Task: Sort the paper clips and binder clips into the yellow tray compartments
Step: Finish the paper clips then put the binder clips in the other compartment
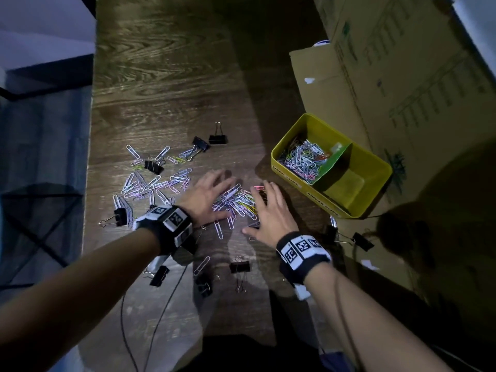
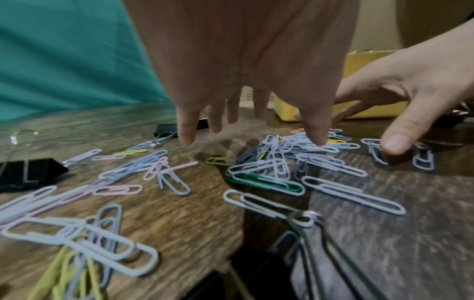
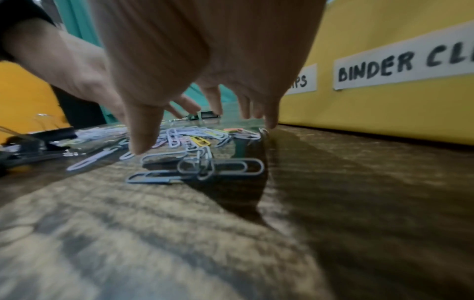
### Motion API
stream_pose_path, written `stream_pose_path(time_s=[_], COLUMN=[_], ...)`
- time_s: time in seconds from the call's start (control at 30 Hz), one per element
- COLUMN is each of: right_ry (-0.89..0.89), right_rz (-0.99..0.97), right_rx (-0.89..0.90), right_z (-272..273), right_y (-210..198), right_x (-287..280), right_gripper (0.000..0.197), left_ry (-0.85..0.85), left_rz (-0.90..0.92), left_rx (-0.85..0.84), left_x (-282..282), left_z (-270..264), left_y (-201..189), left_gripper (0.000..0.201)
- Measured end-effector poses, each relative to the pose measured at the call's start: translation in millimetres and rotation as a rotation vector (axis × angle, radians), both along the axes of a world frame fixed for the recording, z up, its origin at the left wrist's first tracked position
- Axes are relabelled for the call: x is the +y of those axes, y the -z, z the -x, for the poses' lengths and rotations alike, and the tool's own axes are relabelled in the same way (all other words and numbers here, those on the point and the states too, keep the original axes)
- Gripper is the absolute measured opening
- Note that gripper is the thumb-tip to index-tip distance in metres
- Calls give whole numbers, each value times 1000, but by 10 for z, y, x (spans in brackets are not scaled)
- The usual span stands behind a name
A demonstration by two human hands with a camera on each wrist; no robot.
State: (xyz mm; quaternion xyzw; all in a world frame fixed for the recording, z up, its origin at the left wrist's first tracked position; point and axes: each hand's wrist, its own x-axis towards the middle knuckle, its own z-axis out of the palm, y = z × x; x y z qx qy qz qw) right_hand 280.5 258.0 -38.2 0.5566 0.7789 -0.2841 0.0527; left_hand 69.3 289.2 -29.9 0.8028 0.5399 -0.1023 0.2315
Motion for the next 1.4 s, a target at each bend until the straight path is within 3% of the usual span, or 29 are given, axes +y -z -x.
stream_pose_path(time_s=[0.07, 0.13, 0.23, 0.37, 0.57, 0.7, 0.8, 0.9, 1.07, 1.17, 1.4], right_ry=[77, 98, 92, 115, 254, 389, 442, 493, 764, 884, 987], right_rz=[32, -1, -59, 39, 177, 177, 165, 103, 188, 197, 67], right_rx=[-50, -111, -108, -20, -9, 201, 313, 452, 779, 1002, 1301], right_z=[32, 77, 143, 198, 123, 14, -72, -145, -211, -236, -361], right_y=[-35, -89, -150, -164, -224, -270, -319, -353, -545, -727, -1281], right_x=[32, 63, 78, 88, 143, 149, 152, 151, 186, 234, 376], right_gripper=[104, 94, 67, 45, 25, 23, 27, 27, 31, 33, 30], left_ry=[-18, -10, -96, -162, -249, -294, -492, -742, -917, -877, -754], left_rz=[23, -3, -10, 68, 63, 65, 146, 370, 431, 482, 564], left_rx=[152, 216, 67, -132, -222, -281, -348, -578, -791, -917, -1161], left_x=[19, -17, -99, -157, -119, -69, -11, 41, 180, 286, 710], left_z=[6, -86, -280, -420, -344, -244, -172, -87, 2, 1, -324], left_y=[-26, -36, -52, -60, -173, -261, -268, -297, -494, -692, -1102], left_gripper=[95, 92, 72, 46, 28, 27, 26, 15, 15, 13, 21])
